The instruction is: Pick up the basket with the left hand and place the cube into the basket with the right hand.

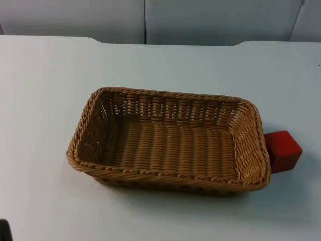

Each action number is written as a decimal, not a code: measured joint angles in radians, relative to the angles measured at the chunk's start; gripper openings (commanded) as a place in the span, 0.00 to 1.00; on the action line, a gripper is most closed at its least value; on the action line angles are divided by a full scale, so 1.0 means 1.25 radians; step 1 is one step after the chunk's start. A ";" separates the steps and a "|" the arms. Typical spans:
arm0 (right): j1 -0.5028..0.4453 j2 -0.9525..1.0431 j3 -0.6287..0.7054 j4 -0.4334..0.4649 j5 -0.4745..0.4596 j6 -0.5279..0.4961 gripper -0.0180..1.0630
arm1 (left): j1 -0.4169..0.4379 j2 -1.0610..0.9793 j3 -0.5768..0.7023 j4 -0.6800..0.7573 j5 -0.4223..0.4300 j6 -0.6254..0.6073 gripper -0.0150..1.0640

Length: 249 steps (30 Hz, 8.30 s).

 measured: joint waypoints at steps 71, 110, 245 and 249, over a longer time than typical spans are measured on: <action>0.000 0.000 0.000 0.000 0.000 0.000 0.01 | -0.169 1.296 -0.096 -0.888 -0.436 0.709 0.63; 0.000 0.000 0.000 0.000 -0.005 0.000 0.01 | -0.211 1.527 -0.275 -0.784 -0.607 0.715 0.01; 0.000 0.237 0.159 -0.008 -0.465 -0.002 0.01 | 0.009 1.245 -0.275 -0.769 -0.306 0.569 0.01; 0.013 0.430 0.110 0.066 -0.397 -0.067 0.01 | 0.009 1.245 -0.275 -0.769 -0.306 0.569 0.01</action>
